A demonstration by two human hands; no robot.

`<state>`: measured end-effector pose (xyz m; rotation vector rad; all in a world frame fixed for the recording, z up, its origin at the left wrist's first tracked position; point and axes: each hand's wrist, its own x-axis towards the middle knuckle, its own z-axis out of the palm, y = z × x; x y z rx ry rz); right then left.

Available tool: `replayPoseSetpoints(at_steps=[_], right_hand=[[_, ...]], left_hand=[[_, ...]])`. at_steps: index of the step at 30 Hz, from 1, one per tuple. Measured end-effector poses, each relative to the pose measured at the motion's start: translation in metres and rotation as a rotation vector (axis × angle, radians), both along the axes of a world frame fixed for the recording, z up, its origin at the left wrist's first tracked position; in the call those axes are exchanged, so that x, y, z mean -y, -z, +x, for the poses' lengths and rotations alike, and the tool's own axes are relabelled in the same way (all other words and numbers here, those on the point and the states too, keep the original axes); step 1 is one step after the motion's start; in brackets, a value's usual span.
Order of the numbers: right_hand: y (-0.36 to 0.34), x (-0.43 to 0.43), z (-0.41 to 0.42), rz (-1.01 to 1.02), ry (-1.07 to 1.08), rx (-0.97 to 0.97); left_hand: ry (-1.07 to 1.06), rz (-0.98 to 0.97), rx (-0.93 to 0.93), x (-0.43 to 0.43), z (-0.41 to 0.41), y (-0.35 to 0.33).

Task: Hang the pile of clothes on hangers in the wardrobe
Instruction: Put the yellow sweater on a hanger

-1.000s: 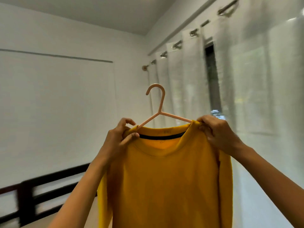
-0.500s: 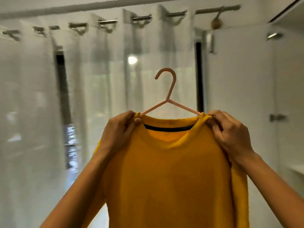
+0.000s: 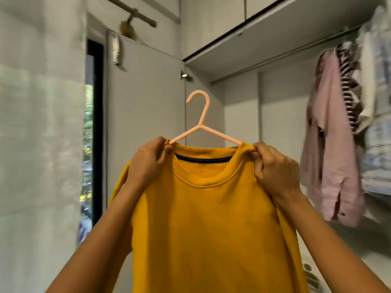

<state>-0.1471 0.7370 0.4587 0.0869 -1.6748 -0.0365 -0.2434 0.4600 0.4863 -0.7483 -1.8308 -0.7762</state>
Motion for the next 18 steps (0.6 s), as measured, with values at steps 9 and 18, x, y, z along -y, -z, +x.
replayPoseSetpoints(at_steps=[9,18], right_hand=[[-0.045,-0.089,-0.012,-0.03,0.483,-0.11],[-0.142,-0.175,-0.043,-0.041,0.855,-0.147]], left_hand=[[0.34,-0.021,0.055,-0.134,-0.127,-0.032],[0.583,-0.193,0.048,-0.282,-0.206,-0.045]])
